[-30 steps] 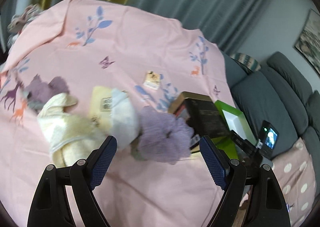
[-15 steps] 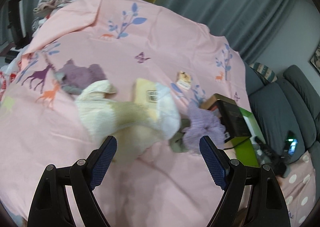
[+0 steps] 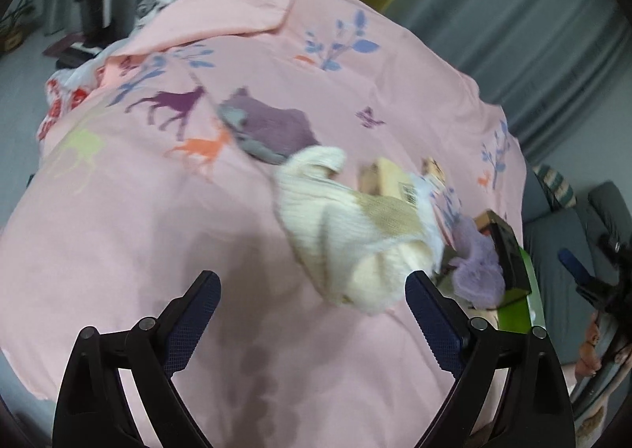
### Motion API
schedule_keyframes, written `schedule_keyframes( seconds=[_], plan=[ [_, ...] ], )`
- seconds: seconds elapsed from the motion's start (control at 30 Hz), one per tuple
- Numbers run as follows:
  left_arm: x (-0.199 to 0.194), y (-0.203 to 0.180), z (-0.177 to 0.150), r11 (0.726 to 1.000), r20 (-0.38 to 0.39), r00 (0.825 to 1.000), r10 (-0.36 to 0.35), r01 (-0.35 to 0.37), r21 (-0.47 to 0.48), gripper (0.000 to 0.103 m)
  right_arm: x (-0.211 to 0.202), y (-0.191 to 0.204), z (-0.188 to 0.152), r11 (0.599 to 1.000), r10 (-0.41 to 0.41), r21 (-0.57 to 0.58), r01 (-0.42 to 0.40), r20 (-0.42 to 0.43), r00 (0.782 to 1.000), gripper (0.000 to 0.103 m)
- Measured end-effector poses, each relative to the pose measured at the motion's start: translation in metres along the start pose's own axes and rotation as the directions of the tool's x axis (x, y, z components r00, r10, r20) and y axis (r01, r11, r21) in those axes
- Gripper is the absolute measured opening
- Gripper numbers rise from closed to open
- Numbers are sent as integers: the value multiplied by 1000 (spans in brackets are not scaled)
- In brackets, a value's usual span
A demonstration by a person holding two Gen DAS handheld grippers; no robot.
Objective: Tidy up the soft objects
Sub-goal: 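Withdraw the right tool from the box back toward the pile, then grasp the mauve washcloth with the right tool and lift it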
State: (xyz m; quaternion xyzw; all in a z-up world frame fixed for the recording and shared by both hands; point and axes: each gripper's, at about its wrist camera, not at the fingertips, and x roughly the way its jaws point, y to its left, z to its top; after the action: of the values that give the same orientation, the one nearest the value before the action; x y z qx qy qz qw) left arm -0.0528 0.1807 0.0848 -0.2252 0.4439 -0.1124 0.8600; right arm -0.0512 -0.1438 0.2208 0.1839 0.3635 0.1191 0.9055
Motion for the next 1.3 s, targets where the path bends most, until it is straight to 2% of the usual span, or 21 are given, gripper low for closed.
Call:
schedule_keyframes(
  seconds=[0.13,0.27,0.4,0.47,0.57,0.63,0.67,0.7,0.73,0.77,0.8,0.83,0.9,1.0,1.17,1.23,1.3],
  plan=[
    [-6,23,7,999,40,998,43,-42,-30,95,75,63,22,998,31,-44,-37,-130,991,102],
    [-5,44,10,996,41,997,70,-67,-66,95,174,118,35,995,44,-75,-66,-266,963,100],
    [0,59,15,993,25,997,69,-66,-98,95,259,156,38,988,-54,-153,-1,-353,934,95],
    [0,63,17,993,21,998,62,-59,-105,95,300,165,33,981,-126,-184,56,-396,910,95],
    [-2,68,19,992,23,998,61,-58,-111,95,337,163,29,980,-159,-178,87,-446,881,92],
    [-2,69,20,992,23,998,60,-57,-113,95,357,155,25,982,-169,-151,109,-473,864,85],
    [-2,70,21,992,24,998,60,-57,-114,95,361,149,26,983,-169,-146,111,-481,860,76],
    [-3,71,22,992,26,998,59,-55,-116,95,363,145,24,984,-166,-138,112,-489,856,66],
    [-3,72,22,991,30,998,57,-53,-120,95,361,143,22,983,-170,-143,115,-476,863,63],
    [-5,71,21,991,32,998,57,-53,-122,95,356,143,24,983,-166,-149,109,-455,875,46],
    [-6,71,21,991,36,998,57,-52,-124,95,351,143,27,987,-138,-137,85,-444,885,17],
    [-7,71,22,991,38,998,57,-52,-126,95,343,141,31,992,-114,-105,75,-437,892,15],
    [-10,69,21,990,45,997,61,-55,-128,95,320,138,41,997,-65,-61,45,-385,920,15],
    [-14,62,19,991,59,997,56,-49,-122,95,261,144,61,997,38,-58,-58,-307,951,15],
    [-21,38,12,996,70,997,38,-32,-81,95,154,136,64,984,134,-84,-157,-225,965,15],
    [-22,25,8,998,68,997,31,-28,-51,95,118,124,46,981,141,-103,-165,-208,968,16],
    [-21,11,3,1000,60,998,27,-26,-15,95,87,101,21,983,122,-104,-149,-229,966,18]
  ],
)
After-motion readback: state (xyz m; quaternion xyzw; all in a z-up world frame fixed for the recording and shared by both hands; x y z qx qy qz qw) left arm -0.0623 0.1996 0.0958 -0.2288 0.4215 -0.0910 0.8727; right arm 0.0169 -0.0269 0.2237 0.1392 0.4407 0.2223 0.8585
